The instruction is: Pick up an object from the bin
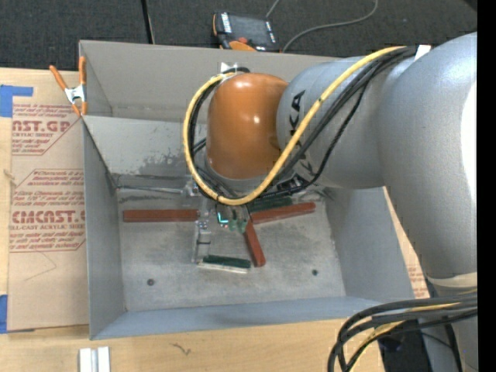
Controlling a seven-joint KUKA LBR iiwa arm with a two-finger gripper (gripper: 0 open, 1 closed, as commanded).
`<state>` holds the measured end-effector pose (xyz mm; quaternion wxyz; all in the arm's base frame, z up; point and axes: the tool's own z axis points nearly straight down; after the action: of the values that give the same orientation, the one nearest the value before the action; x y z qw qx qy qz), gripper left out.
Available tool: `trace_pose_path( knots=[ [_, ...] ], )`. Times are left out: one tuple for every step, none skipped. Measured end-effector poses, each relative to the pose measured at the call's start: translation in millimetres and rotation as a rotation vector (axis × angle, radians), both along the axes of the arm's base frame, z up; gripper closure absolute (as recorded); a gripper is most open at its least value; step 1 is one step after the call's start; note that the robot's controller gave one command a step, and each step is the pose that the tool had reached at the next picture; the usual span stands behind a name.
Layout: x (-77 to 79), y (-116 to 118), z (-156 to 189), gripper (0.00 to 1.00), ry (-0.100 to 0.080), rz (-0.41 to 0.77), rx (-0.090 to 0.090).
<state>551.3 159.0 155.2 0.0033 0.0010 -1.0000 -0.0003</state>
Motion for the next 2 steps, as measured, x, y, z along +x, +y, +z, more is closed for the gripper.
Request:
trace_pose_path(
  knots=[
    [-24.1, -103.3, -83.7, 0.0, 0.001, -0.086, -0.005],
    [-21.7, -98.2, -79.6, 1.0, -0.006, -0.08, 0.0]
  ],
)
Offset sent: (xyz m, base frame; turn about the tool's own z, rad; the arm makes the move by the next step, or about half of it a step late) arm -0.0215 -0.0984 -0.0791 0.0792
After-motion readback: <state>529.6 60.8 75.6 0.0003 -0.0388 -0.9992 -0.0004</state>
